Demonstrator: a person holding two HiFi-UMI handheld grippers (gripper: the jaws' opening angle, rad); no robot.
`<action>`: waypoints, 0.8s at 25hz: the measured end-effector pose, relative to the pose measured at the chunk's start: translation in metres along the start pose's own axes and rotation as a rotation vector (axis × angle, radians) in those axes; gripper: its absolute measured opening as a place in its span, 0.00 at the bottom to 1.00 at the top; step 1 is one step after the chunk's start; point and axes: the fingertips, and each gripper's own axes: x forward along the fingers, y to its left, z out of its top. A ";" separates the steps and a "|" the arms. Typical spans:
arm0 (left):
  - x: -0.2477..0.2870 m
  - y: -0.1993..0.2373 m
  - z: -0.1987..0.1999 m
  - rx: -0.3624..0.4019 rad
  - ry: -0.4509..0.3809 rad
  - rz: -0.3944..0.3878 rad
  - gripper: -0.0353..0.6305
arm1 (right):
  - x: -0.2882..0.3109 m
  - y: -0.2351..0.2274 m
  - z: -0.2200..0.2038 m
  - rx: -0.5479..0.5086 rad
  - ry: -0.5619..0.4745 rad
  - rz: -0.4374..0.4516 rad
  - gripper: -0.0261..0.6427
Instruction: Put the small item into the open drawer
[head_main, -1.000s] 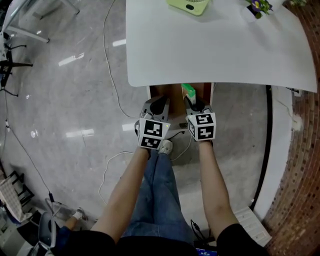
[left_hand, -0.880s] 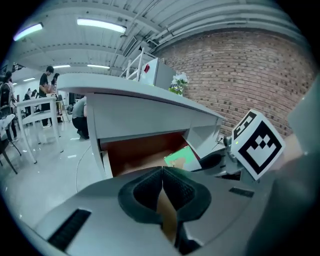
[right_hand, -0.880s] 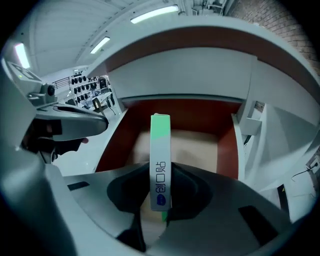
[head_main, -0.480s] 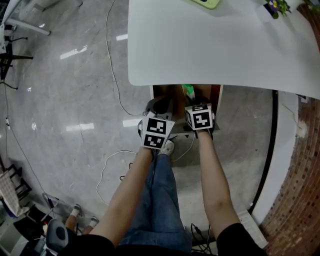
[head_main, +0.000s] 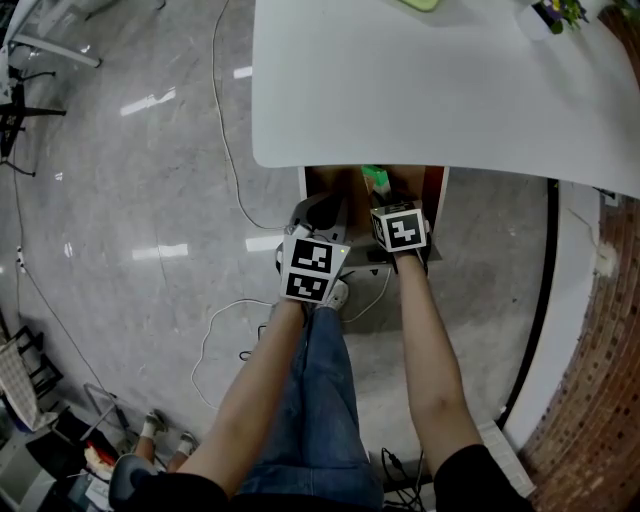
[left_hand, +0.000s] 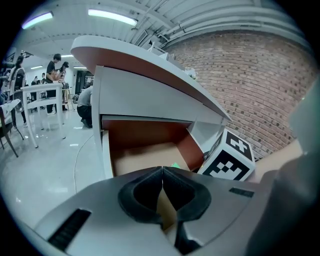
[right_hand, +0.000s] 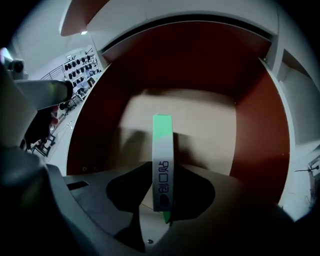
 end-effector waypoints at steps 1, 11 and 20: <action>0.000 -0.001 0.000 -0.001 -0.001 0.001 0.09 | 0.000 -0.002 0.000 -0.006 -0.003 -0.011 0.19; -0.006 -0.005 0.006 0.007 -0.009 -0.003 0.09 | -0.024 -0.020 0.013 -0.007 -0.096 -0.145 0.44; -0.022 -0.015 0.024 0.022 -0.030 -0.010 0.09 | -0.069 -0.012 0.038 0.048 -0.248 -0.123 0.40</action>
